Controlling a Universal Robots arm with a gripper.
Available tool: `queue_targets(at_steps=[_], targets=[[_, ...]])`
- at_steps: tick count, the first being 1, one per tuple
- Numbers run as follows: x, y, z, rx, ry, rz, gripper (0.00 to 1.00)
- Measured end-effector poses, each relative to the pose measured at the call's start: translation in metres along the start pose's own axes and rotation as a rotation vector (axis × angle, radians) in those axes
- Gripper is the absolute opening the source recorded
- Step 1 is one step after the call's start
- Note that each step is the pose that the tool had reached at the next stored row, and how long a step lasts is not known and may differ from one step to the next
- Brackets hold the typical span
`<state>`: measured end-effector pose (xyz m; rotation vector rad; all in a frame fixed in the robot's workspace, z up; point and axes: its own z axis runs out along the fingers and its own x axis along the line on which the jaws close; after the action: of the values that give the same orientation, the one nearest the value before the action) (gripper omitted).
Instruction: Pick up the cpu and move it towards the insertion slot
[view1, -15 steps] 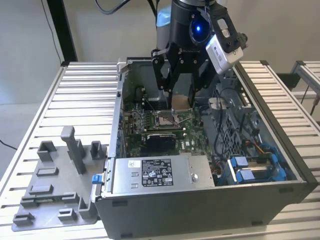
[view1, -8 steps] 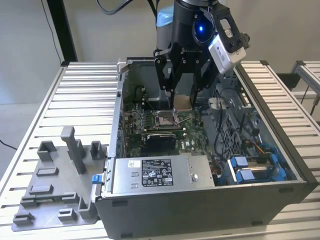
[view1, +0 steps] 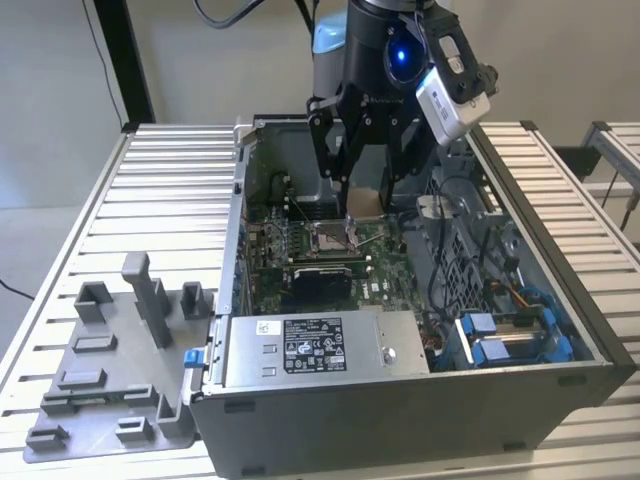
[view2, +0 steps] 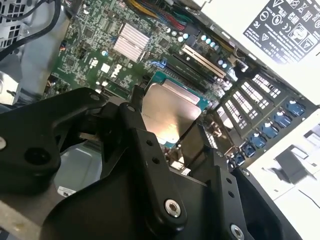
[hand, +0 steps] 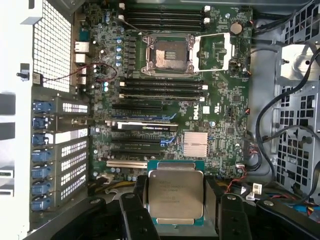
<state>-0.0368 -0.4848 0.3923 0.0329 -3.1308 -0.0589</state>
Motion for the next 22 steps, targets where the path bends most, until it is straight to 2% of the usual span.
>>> queue_targets(at_steps=[9, 22], targets=[[-0.0034, 0.0095, 0.0007, 0.0001, 0.0001, 0.000, 0.00], [-0.0076, 0.0354, 0.0026, 0.0001, 0.0000, 0.000, 0.00]])
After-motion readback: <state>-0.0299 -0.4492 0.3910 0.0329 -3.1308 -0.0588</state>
